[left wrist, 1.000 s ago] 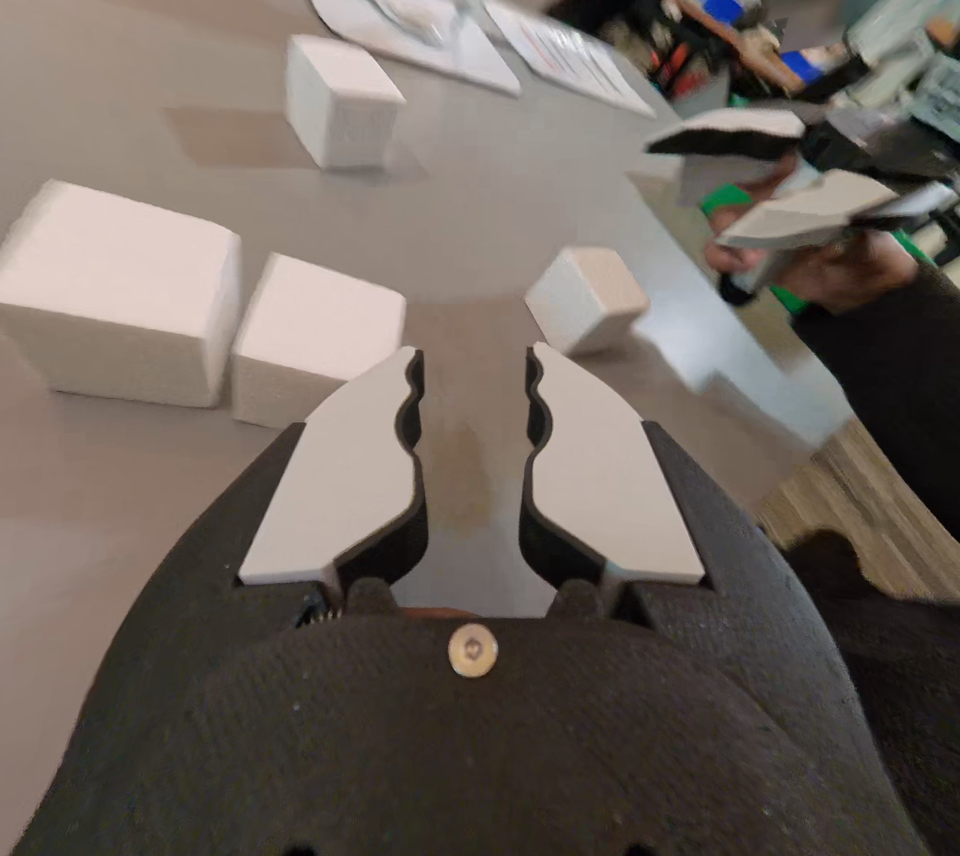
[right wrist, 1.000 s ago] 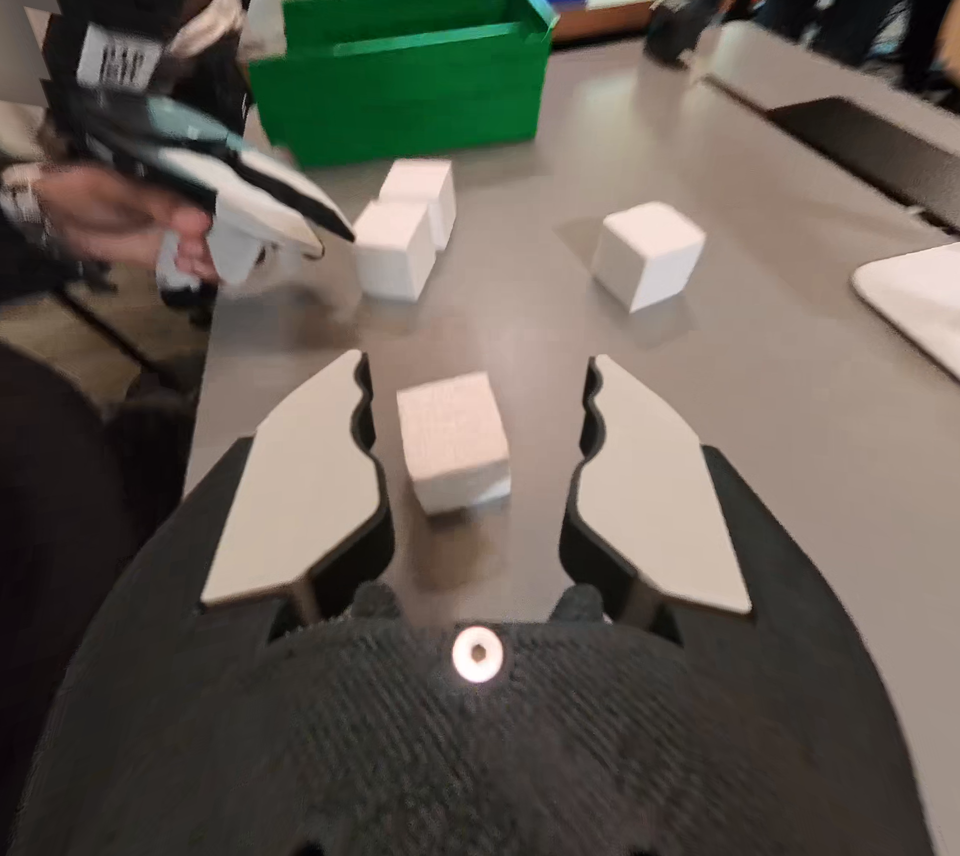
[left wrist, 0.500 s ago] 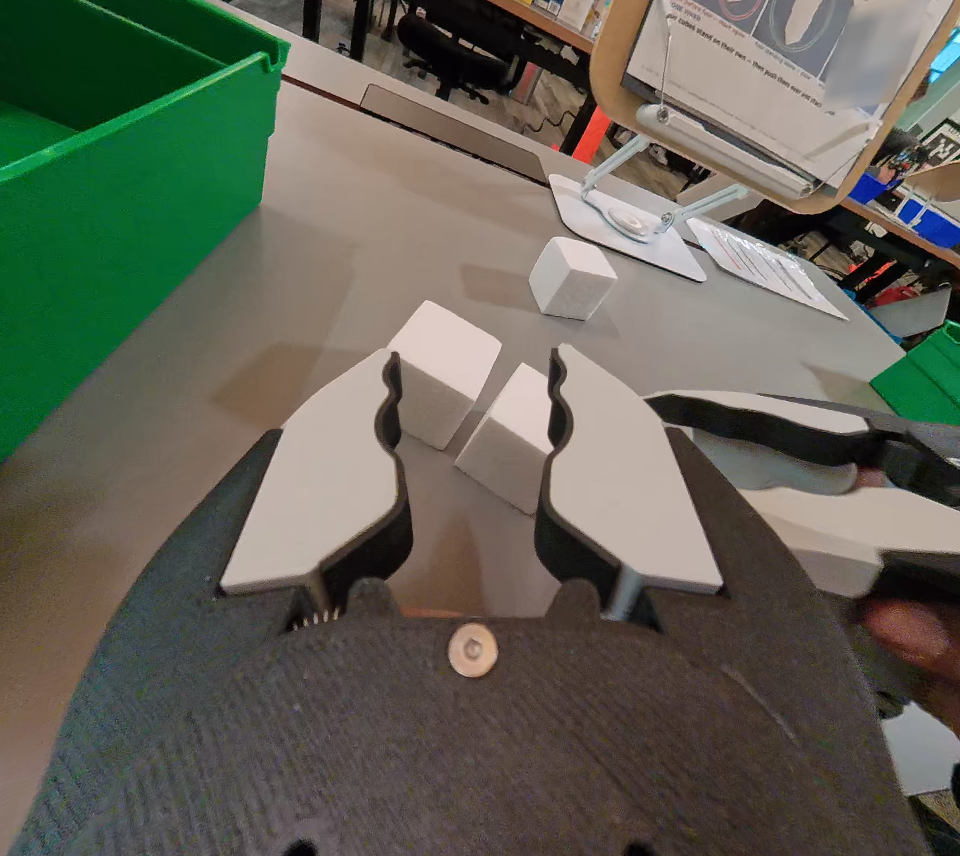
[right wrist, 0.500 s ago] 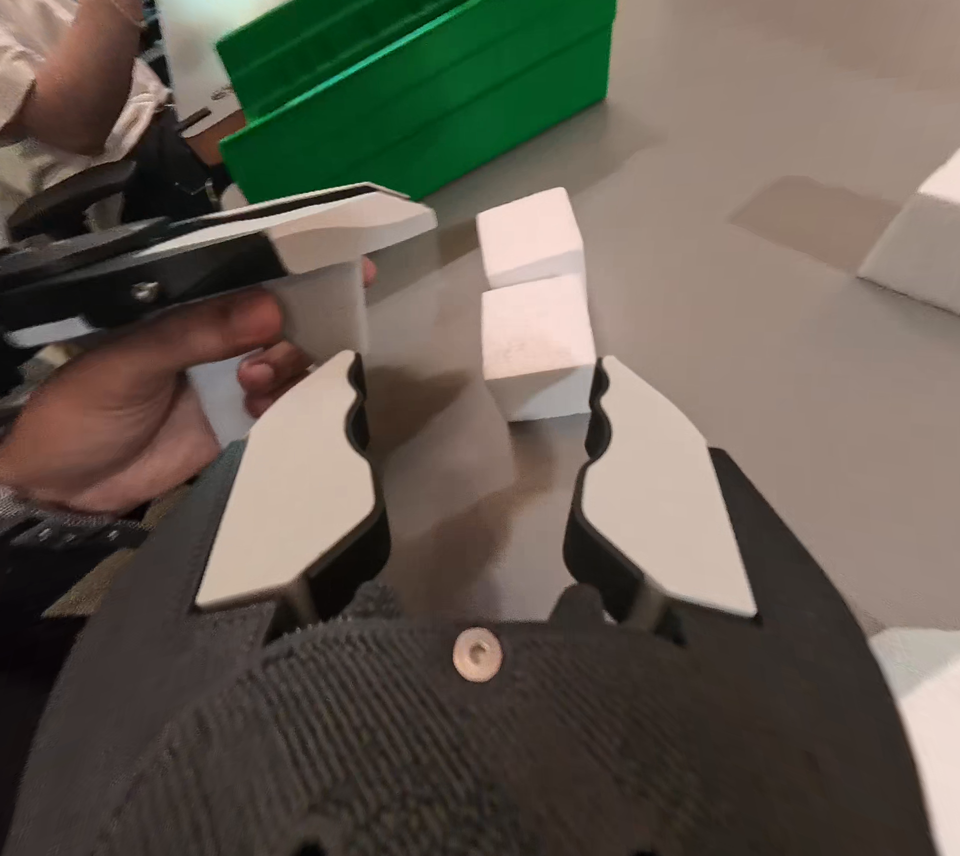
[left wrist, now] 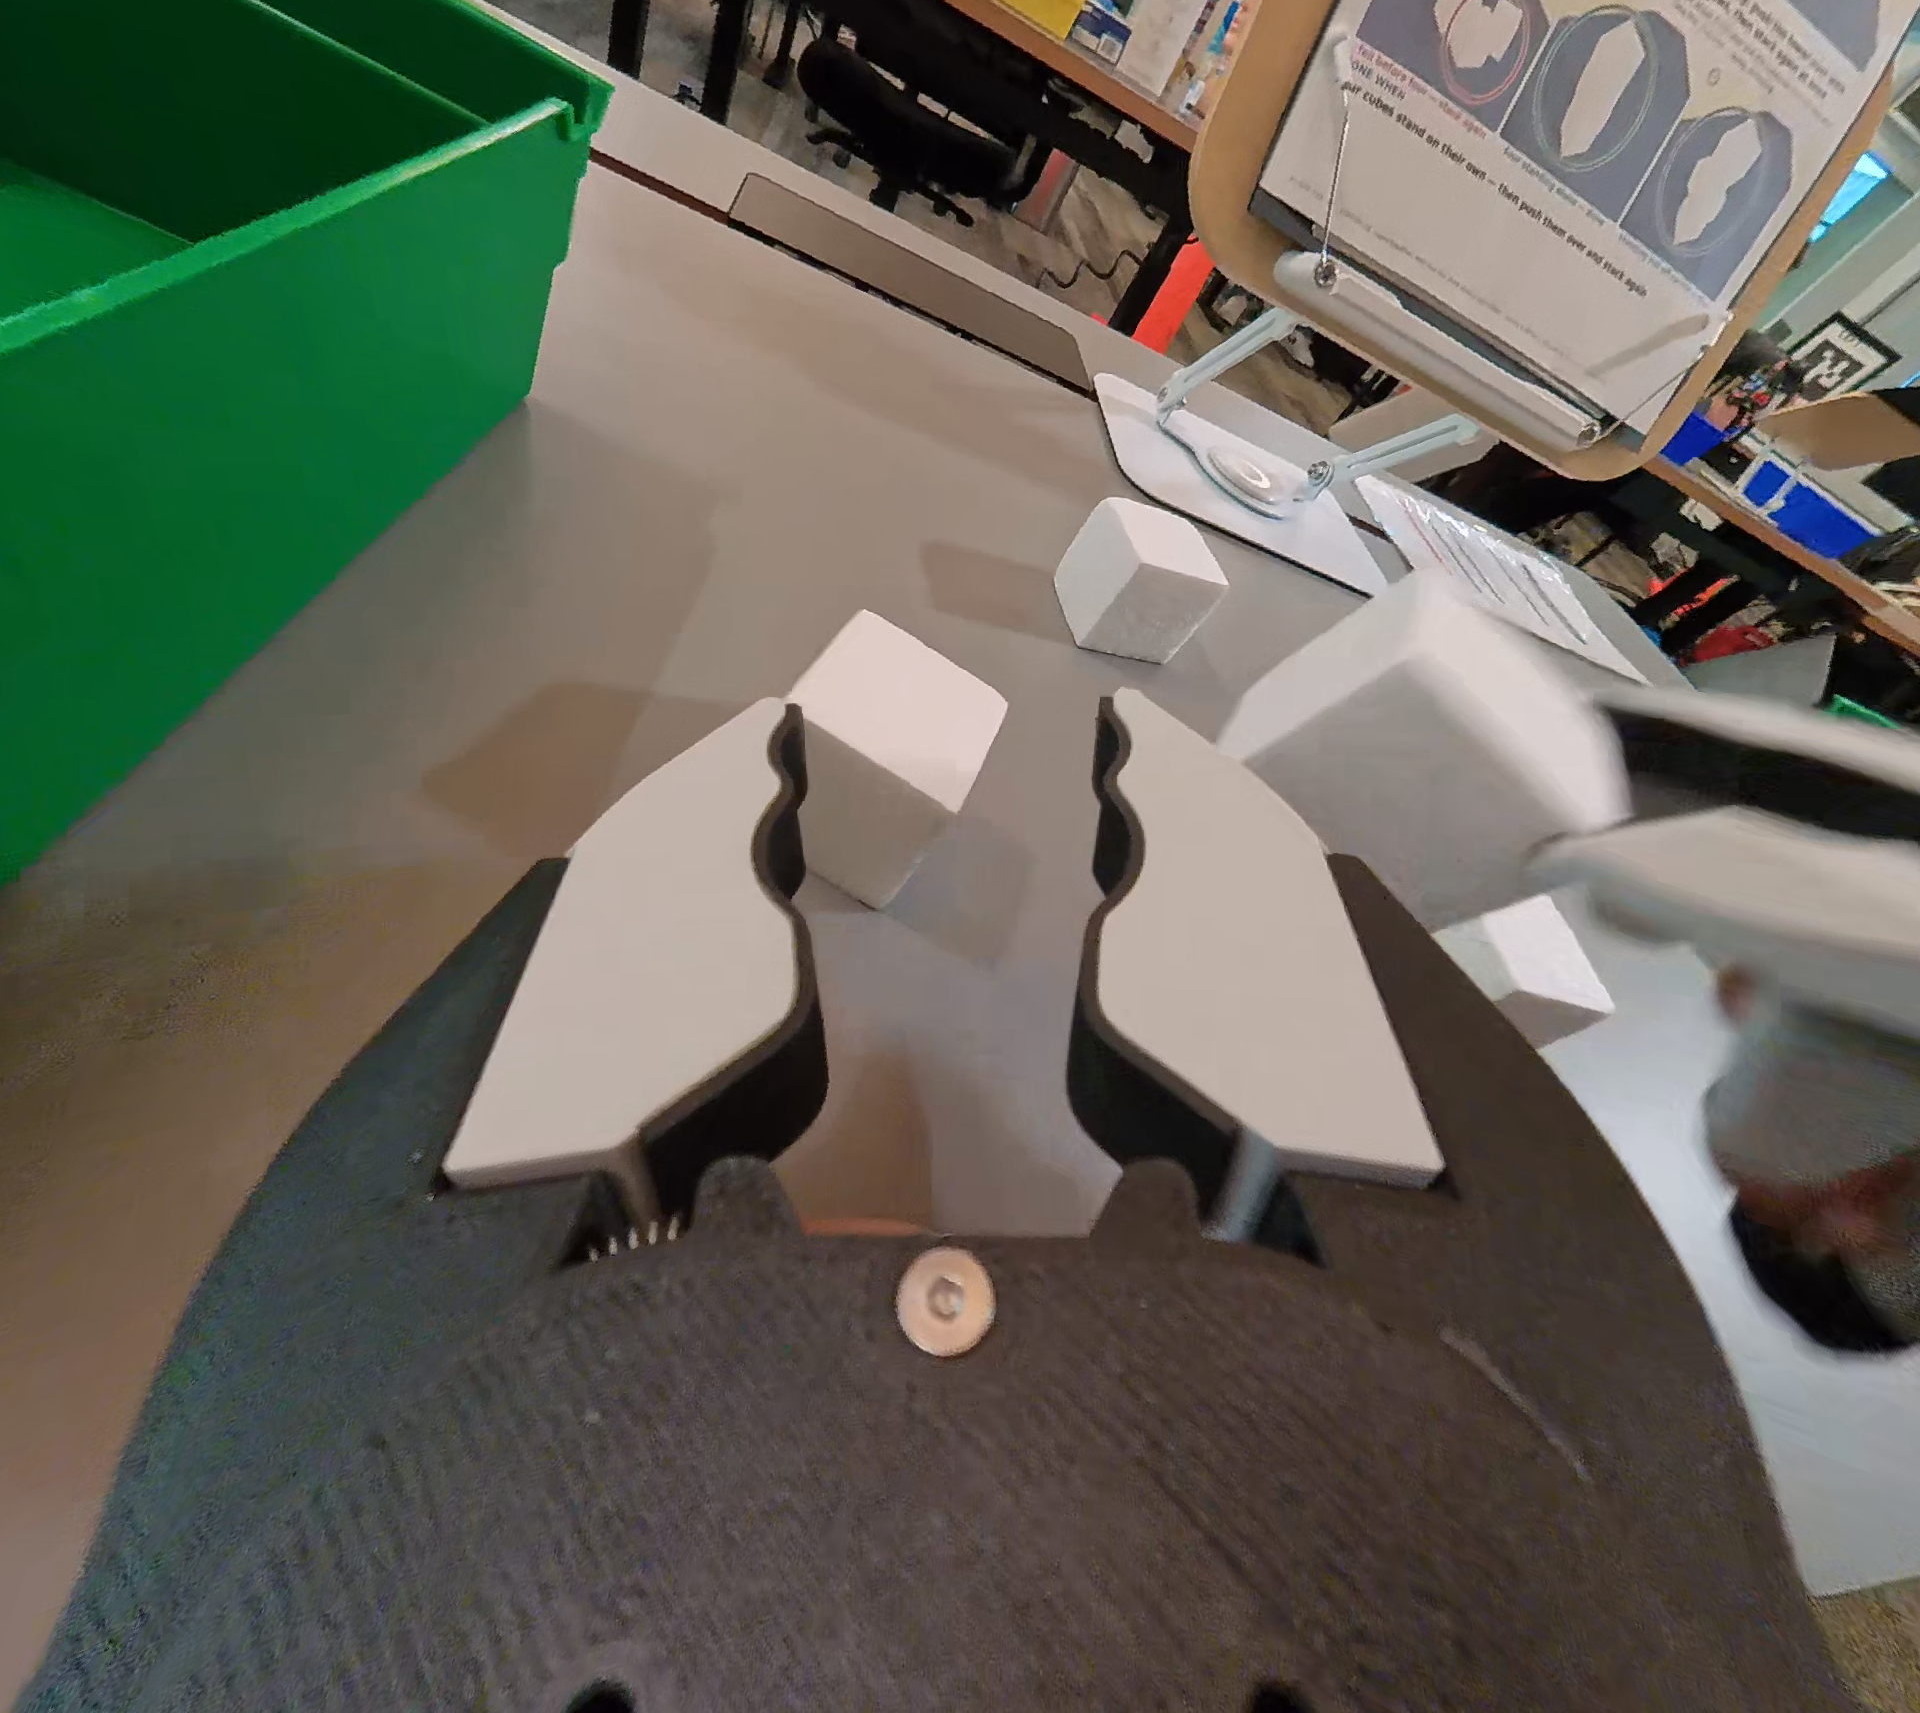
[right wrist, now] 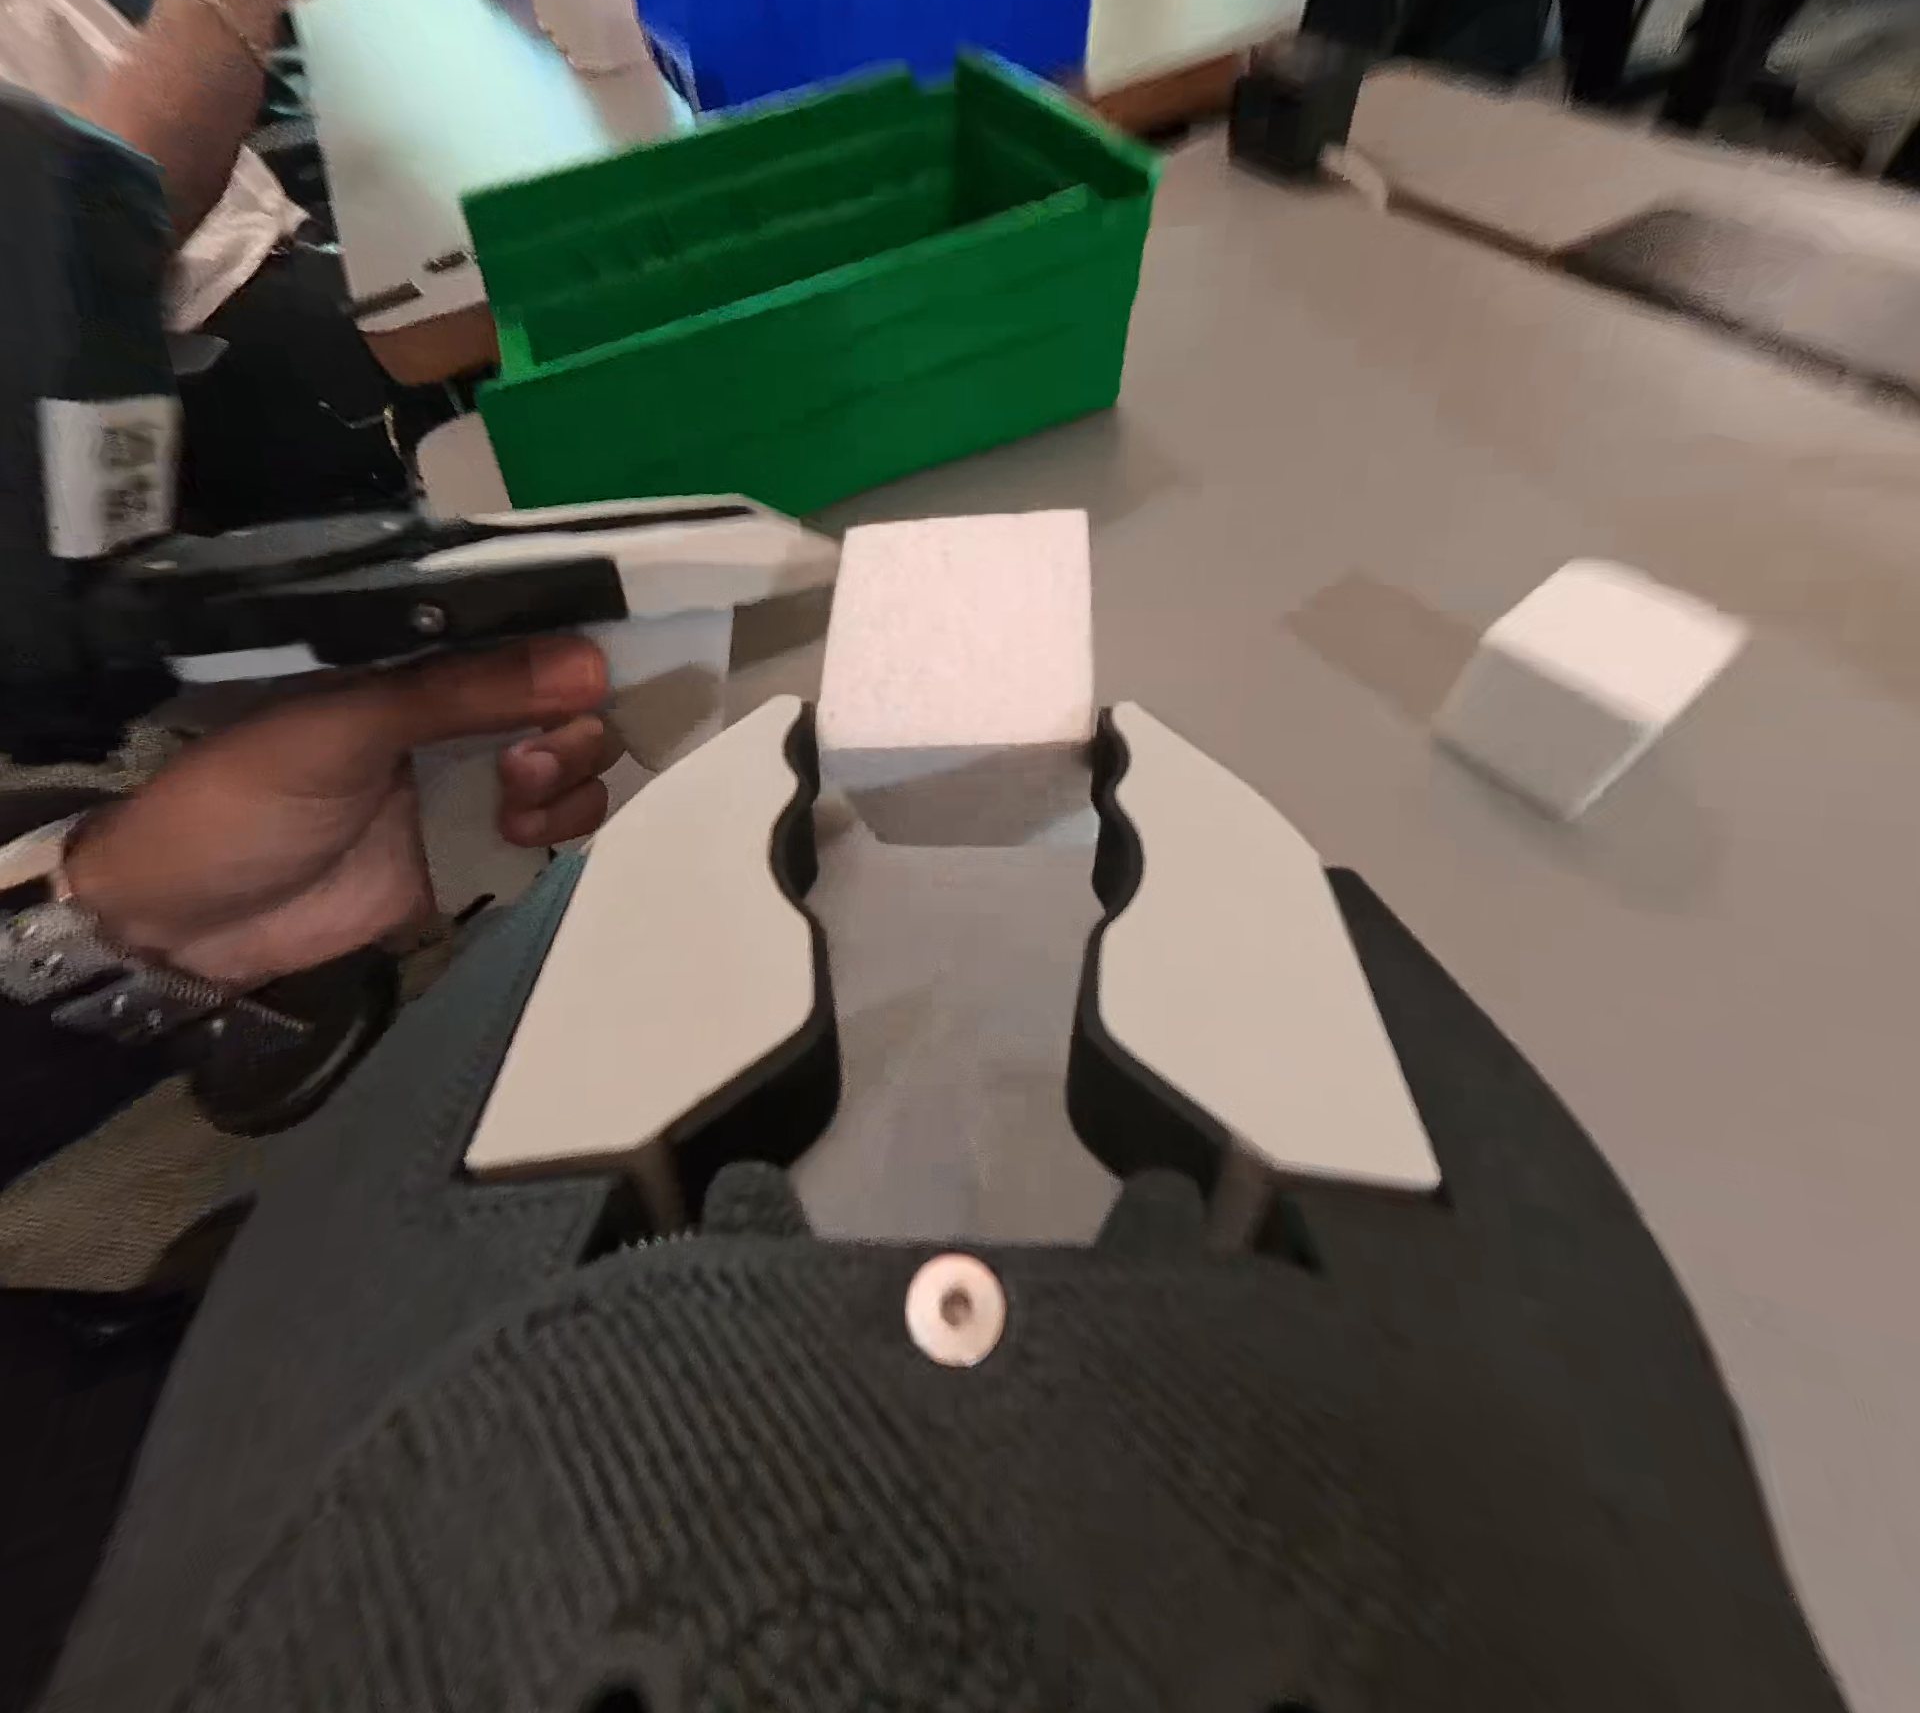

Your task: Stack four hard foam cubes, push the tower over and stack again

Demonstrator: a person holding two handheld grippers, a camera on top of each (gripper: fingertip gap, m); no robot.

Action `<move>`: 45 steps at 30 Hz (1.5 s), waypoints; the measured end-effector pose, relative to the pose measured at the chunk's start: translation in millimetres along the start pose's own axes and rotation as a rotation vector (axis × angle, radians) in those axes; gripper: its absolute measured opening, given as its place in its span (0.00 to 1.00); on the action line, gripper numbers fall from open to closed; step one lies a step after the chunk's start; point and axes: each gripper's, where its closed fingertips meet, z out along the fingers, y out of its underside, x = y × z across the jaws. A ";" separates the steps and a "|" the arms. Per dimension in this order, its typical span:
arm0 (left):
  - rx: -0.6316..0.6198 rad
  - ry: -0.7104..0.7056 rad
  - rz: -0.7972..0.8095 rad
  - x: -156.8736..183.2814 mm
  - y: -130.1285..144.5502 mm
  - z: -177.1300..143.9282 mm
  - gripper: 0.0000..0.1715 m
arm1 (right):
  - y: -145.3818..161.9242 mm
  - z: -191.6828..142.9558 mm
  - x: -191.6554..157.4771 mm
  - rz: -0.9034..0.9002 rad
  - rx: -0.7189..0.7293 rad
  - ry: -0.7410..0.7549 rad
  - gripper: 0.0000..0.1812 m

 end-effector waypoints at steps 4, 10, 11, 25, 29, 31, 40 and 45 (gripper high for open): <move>-0.087 0.070 0.004 13.7 16.8 5.3 0.31 | -41.3 -64.2 38.9 -0.274 0.115 -0.094 0.28; -0.201 0.151 0.057 34.8 40.7 9.7 0.30 | 0.8 -112.9 102.8 -0.247 -0.023 -0.372 0.28; -0.211 0.155 0.068 37.0 42.8 10.1 0.30 | 3.9 -114.7 106.1 -0.192 -0.015 -0.406 0.28; -0.320 0.259 0.107 54.0 63.5 8.4 0.29 | 54.7 -97.9 86.0 -0.343 -0.220 -0.480 0.28; -0.331 0.270 0.100 55.8 65.3 7.9 0.30 | 56.1 -99.7 87.7 -0.327 -0.230 -0.487 0.28; -0.338 0.274 0.102 56.9 66.9 7.8 0.29 | 56.2 -99.9 87.7 -0.304 -0.220 -0.499 0.28; -0.341 0.275 0.104 57.2 67.6 8.2 0.29 | 61.5 -96.9 91.2 -0.295 -0.226 -0.486 0.28; -0.343 0.277 0.101 57.3 67.9 8.0 0.29 | 62.1 -97.1 91.2 -0.280 -0.224 -0.496 0.28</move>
